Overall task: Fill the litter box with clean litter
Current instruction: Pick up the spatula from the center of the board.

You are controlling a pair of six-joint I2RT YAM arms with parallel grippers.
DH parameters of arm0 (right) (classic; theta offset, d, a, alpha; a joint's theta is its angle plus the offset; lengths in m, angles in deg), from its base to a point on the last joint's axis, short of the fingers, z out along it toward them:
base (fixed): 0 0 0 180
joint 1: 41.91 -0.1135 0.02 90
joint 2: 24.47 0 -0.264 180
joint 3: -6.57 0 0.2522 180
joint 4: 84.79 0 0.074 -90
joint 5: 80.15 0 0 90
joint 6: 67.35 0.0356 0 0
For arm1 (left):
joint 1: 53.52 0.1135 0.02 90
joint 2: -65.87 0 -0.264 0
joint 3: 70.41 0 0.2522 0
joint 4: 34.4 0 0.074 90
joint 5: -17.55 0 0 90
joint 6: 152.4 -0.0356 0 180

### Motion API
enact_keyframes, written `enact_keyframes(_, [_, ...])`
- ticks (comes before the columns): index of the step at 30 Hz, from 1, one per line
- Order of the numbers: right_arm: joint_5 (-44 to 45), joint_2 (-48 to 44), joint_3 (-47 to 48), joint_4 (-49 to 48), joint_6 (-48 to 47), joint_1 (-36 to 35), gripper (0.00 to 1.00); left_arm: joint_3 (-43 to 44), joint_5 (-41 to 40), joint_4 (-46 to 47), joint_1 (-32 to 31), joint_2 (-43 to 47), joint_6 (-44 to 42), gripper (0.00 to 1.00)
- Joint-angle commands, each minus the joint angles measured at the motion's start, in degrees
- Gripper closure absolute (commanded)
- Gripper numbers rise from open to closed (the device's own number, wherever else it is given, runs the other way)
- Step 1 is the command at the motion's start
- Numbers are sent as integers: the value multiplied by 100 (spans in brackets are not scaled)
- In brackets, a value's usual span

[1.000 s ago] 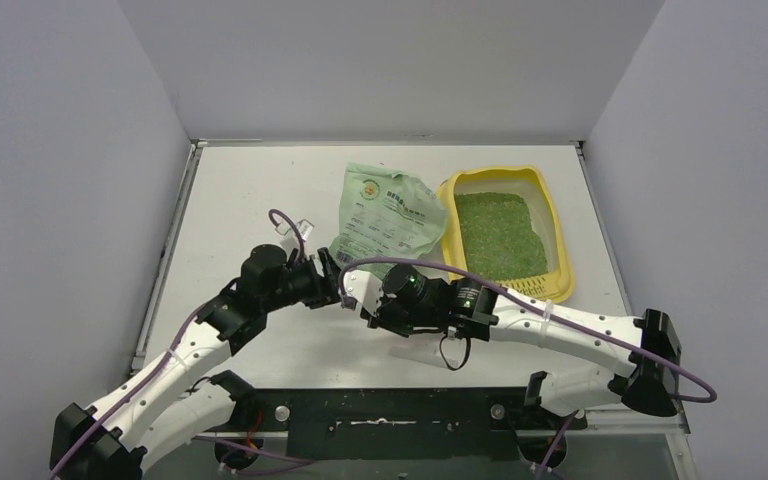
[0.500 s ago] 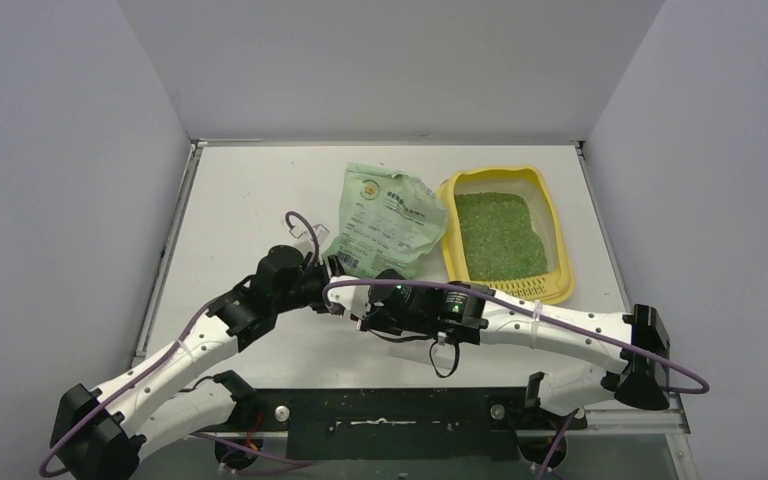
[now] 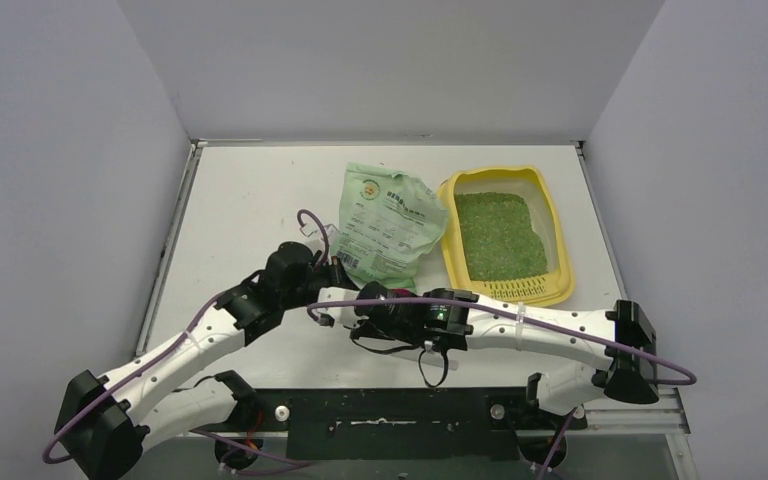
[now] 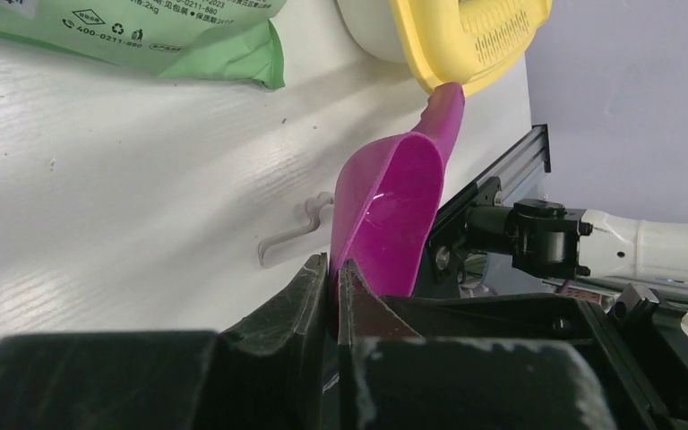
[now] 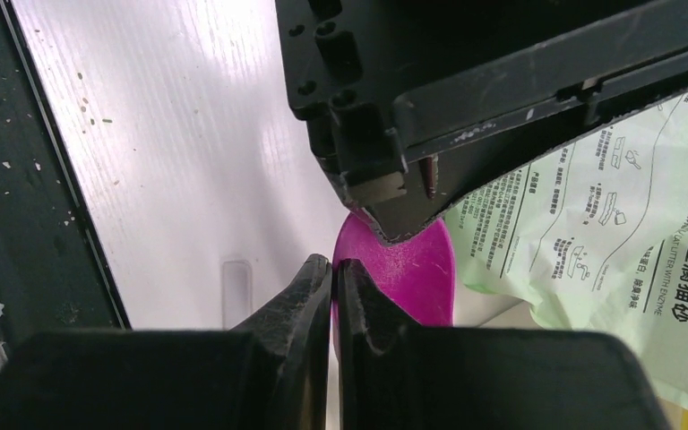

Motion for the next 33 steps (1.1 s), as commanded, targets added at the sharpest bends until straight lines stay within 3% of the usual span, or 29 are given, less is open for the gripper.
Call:
enact_keyframes(1, [436, -43, 256, -248, -21, -60, 99, 179, 78, 236, -27, 37, -155, 100])
enact_keyframes(3, [425, -88, 244, -255, 60, -68, 90, 156, -5, 256, -27, 104, -202, 100])
enact_keyframes(7, [396, -322, 166, -340, 594, -75, 54, 136, -124, 260, -21, 243, -359, 100])
enact_keyframes(11, [300, -911, -114, -578, 1040, -58, 40, 100, -214, 275, 3, 397, -481, 100])
enact_keyframes(15, [921, -1818, -703, -1182, 1532, 87, 19, 36, -235, 310, 96, 539, -503, 100])
enact_keyframes(19, [960, -2461, -1100, -1302, 2247, 836, 2, -101, -240, 342, 243, 711, -472, 100])
enact_keyframes(22, [769, -2455, -865, -494, 3246, 2010, 0, -158, -201, 336, 391, 853, -468, 100])
enact_keyframes(27, [-1486, -2200, -636, 155, 4277, 4465, 0, -183, -50, 296, 617, 1078, -470, 100])
enact_keyframes(30, [-1618, -2067, -281, 527, 5001, 5019, 0, -156, 133, 273, 759, 1137, -443, 100])
enact_keyframes(33, [-1483, -2231, -339, 408, 4677, 5035, 0, -159, 409, 403, 936, 1163, -352, 100])
